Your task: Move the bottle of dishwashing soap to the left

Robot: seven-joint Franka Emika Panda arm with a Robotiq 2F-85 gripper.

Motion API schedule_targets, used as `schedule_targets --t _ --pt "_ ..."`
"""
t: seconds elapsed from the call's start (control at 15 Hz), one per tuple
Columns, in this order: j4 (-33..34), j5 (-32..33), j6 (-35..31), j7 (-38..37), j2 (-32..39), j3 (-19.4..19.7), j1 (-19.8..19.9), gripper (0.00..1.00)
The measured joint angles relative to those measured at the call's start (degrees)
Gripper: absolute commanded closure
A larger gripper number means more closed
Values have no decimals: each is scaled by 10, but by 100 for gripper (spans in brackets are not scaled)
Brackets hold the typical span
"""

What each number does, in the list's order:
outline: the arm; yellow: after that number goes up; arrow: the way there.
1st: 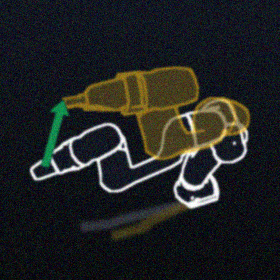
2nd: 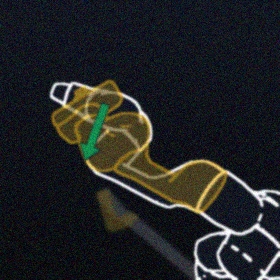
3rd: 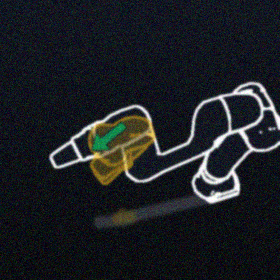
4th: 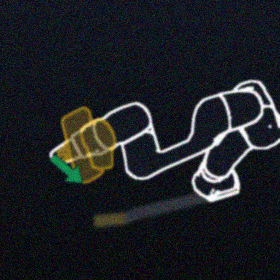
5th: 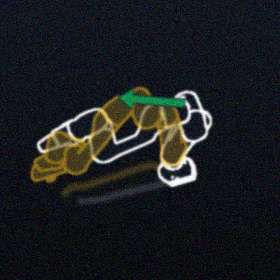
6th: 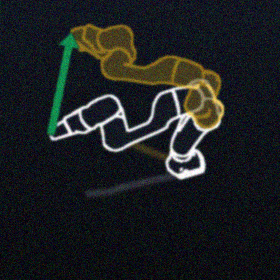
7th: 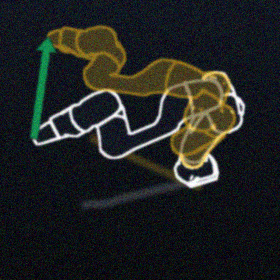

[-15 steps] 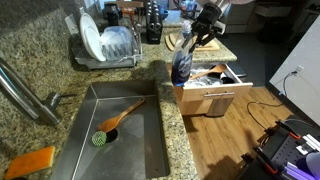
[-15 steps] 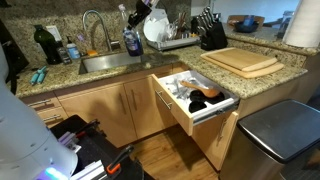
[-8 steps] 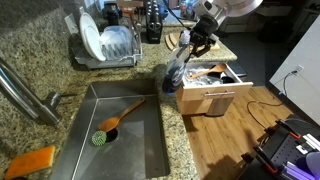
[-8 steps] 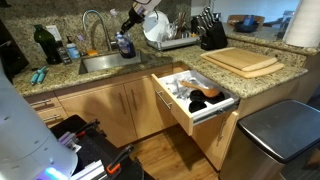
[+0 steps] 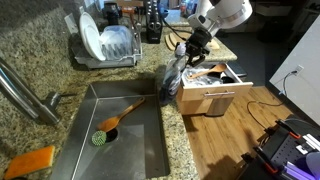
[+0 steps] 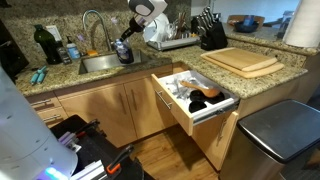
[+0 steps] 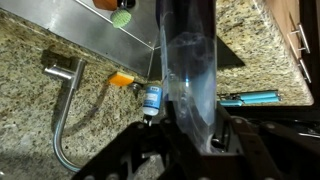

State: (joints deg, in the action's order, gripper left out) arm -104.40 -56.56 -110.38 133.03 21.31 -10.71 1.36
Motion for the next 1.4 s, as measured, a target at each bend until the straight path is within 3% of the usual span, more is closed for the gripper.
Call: schedule_targets --t 0.27,0.73,1.4 --pt "20 7 5 -12 27 3 -12 86" --pt "64 89 78 -96 51 24 -17 86" --pt "138 88 72 -96 98 25 -18 86"
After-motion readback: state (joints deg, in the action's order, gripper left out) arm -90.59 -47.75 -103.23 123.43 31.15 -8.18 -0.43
